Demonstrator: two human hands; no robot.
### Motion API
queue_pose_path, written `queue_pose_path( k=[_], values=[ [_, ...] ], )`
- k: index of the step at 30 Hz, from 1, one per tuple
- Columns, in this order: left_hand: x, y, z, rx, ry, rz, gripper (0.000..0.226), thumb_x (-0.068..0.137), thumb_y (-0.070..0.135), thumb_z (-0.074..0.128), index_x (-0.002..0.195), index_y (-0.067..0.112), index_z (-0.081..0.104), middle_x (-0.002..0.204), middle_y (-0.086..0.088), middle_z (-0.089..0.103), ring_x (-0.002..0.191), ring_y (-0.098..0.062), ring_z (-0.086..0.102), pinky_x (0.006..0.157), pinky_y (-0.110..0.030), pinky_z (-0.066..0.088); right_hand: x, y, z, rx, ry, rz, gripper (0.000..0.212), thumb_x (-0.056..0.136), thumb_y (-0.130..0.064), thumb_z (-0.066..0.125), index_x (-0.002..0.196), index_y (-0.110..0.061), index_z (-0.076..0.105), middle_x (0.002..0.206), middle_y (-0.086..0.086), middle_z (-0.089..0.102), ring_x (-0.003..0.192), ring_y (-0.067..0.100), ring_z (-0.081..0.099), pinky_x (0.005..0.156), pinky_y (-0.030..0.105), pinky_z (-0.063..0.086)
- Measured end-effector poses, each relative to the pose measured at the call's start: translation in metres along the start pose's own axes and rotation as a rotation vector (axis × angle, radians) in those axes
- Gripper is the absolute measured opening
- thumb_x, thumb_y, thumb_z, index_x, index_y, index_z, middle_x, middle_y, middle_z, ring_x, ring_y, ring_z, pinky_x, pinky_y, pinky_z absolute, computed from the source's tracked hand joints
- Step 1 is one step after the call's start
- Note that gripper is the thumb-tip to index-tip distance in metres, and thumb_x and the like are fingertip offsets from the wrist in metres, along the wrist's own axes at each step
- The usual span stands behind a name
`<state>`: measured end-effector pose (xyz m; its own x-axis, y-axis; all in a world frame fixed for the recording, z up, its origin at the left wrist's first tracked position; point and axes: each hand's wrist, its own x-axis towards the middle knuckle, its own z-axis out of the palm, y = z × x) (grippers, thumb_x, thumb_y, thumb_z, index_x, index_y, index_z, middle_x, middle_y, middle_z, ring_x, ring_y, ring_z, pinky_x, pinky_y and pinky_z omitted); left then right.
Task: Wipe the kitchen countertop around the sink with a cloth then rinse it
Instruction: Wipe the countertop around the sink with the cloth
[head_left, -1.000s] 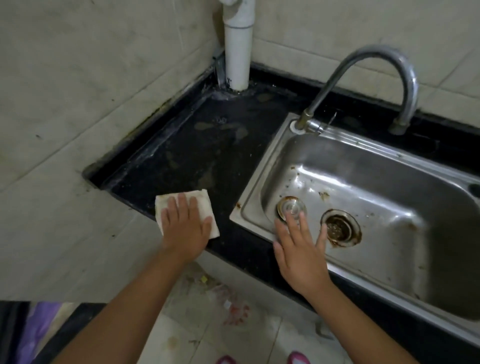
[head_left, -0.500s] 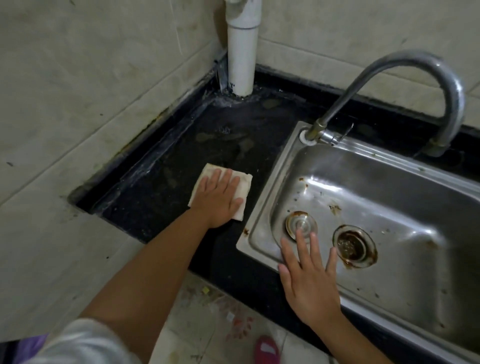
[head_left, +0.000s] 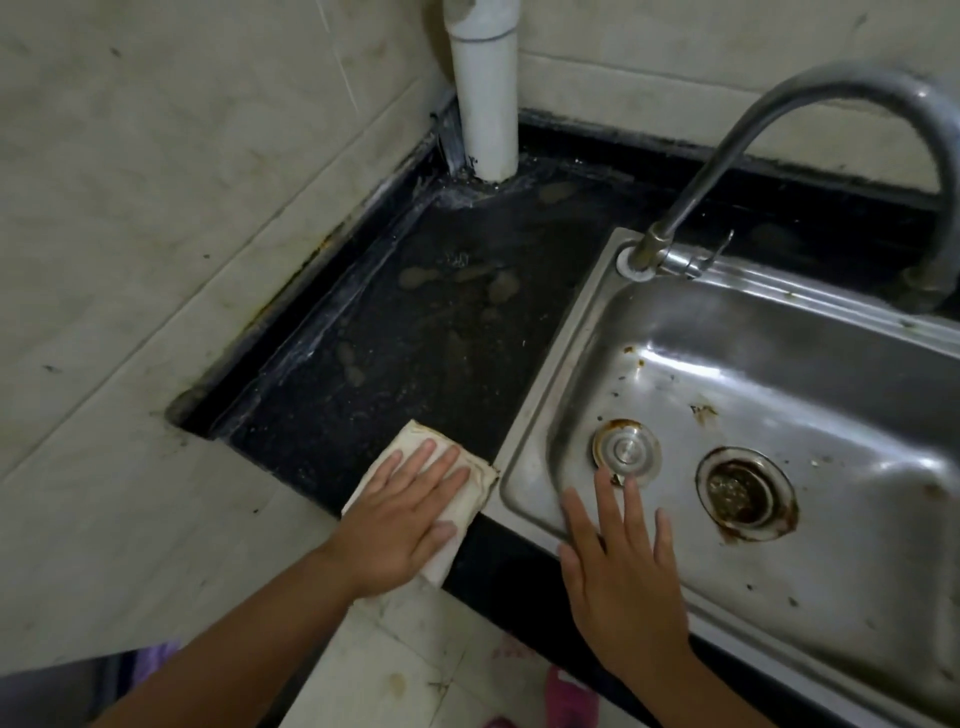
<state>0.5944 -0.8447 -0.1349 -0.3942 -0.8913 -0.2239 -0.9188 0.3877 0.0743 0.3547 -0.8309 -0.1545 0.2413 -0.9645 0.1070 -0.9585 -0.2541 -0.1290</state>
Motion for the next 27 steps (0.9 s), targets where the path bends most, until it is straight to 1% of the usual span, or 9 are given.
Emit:
queue_pose_path(
  k=[2,5,7,13,16,20,22,24,27],
  values=[
    [0.029,-0.001,-0.013,-0.018,-0.025,-0.066,0.062,0.095,0.05,-0.002,0.141,0.018,0.024,0.148,-0.004,0.031,0.141,-0.015,-0.001,0.108,-0.03,0.001,0.0,-0.001,0.001,0.04,-0.01,0.0,0.054,0.098,-0.041,0.001,0.128,-0.019,0.041,0.14,0.01,0.033,0.137,0.033,0.018,0.106,0.047,0.015],
    [0.077,-0.001,-0.025,-0.089,-0.019,-0.158,0.083,0.069,0.067,-0.019,0.142,0.027,-0.012,0.146,0.012,-0.016,0.137,-0.009,-0.019,0.107,-0.027,-0.017,0.001,-0.001,0.003,0.079,0.003,0.015,0.053,0.098,-0.041,0.002,0.13,-0.021,0.038,0.142,0.008,0.031,0.145,0.021,-0.01,0.11,0.042,0.004],
    [0.103,-0.001,-0.034,-0.12,-0.07,-0.216,0.085,0.065,0.062,-0.015,0.144,0.028,-0.01,0.148,0.013,-0.02,0.139,-0.011,-0.019,0.109,-0.03,-0.016,0.002,-0.001,0.003,0.077,0.012,0.015,0.053,0.098,-0.041,0.002,0.131,-0.021,0.038,0.142,0.007,0.031,0.144,0.02,-0.013,0.11,0.043,0.004],
    [0.117,0.007,-0.038,-0.092,-0.093,-0.264,0.054,0.099,0.041,0.015,0.146,0.026,-0.006,0.154,0.005,-0.015,0.14,-0.014,-0.017,0.111,-0.033,-0.014,0.001,0.001,0.0,0.073,-0.033,0.011,0.053,0.098,-0.041,0.003,0.134,-0.02,0.036,0.146,0.01,0.031,0.145,0.026,-0.001,0.11,0.046,0.004],
    [0.082,0.005,-0.03,-0.12,-0.072,-0.177,0.065,0.087,0.059,-0.004,0.144,0.029,-0.008,0.148,0.011,-0.022,0.138,-0.011,-0.02,0.108,-0.029,-0.017,0.001,0.002,-0.001,0.023,-0.024,-0.011,0.053,0.098,-0.041,0.004,0.13,-0.019,0.04,0.14,0.014,0.046,0.134,0.034,0.024,0.105,0.051,0.014],
    [0.03,-0.002,-0.021,-0.159,-0.103,-0.082,0.096,0.058,0.073,-0.03,0.139,0.026,-0.012,0.138,0.007,-0.028,0.129,-0.011,-0.029,0.104,-0.027,-0.021,-0.001,0.001,-0.005,0.001,-0.007,0.02,0.06,0.098,-0.043,0.005,0.122,-0.013,0.051,0.131,0.018,0.054,0.127,0.036,0.03,0.102,0.058,0.019],
    [0.016,-0.011,-0.02,-0.112,-0.011,-0.087,0.085,0.077,0.066,-0.016,0.144,0.019,0.006,0.15,-0.005,-0.005,0.137,-0.019,-0.01,0.108,-0.035,-0.001,0.008,-0.01,-0.014,0.017,0.048,0.004,0.054,0.097,-0.044,0.011,0.12,-0.013,0.049,0.129,0.017,0.055,0.126,0.036,0.029,0.107,0.056,0.013],
    [-0.001,-0.02,-0.021,-0.108,0.143,-0.183,0.067,0.095,0.049,0.001,0.133,0.011,0.041,0.139,-0.015,0.044,0.134,-0.027,0.027,0.097,-0.046,0.026,0.028,-0.036,-0.024,0.065,0.11,-0.105,0.044,0.091,-0.038,0.029,0.117,-0.012,0.053,0.124,0.016,0.059,0.125,0.034,0.035,0.111,0.051,0.017],
    [-0.032,-0.037,-0.007,-0.126,0.201,-0.375,0.065,0.098,0.044,0.007,0.118,0.01,0.058,0.124,-0.017,0.058,0.124,-0.031,0.042,0.09,-0.049,0.03,0.073,-0.093,-0.028,0.07,-0.034,-0.208,0.049,0.08,-0.035,0.035,0.114,-0.014,0.063,0.124,0.012,0.062,0.118,0.036,0.054,0.094,0.05,0.041]
  ],
)
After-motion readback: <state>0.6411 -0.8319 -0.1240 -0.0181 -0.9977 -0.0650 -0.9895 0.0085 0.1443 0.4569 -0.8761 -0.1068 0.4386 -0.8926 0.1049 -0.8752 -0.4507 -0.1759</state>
